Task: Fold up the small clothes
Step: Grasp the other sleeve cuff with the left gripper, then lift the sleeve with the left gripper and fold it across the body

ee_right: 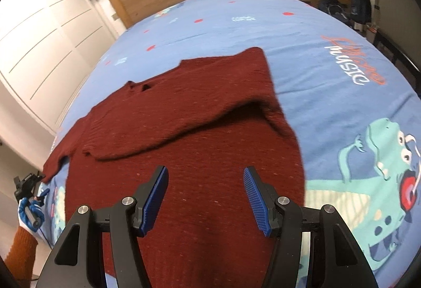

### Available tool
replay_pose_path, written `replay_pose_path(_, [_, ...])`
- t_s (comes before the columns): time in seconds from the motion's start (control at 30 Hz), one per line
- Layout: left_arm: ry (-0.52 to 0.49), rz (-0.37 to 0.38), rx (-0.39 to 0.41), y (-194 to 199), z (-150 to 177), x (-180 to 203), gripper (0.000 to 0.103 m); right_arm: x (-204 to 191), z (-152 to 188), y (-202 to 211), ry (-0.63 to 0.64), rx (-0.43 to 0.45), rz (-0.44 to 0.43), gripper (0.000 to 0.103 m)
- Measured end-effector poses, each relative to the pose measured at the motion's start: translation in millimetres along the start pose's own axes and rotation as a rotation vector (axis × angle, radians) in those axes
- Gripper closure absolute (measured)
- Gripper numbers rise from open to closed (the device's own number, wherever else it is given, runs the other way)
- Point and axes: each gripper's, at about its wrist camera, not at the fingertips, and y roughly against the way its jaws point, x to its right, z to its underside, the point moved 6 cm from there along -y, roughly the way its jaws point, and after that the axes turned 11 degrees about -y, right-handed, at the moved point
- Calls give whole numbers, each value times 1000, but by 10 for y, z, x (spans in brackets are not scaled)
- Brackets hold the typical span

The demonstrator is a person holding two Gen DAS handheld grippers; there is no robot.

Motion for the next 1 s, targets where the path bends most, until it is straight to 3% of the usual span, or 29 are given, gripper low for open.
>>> replay_pose_path(0.17, [114,96,35,-31,-215,-147,65,98,14,25,-7,-1,23,42])
replay_pose_path(0.37, [126,125,45,-58,-391,-139,73,167,-26,77,-10,7,42,42])
replay_pose_path(0.53, [152,140,20,-85,-468,-170,94,173,-37,130,-15,16,35,42])
replay_pose_path(0.7, [159,140,24,13,-545,-125,96,204,-25,175,-16,20,23,42])
replay_pose_path(1.0, [130,164,44,95,-635,333,97,399,-49,415,-61,63,18,42])
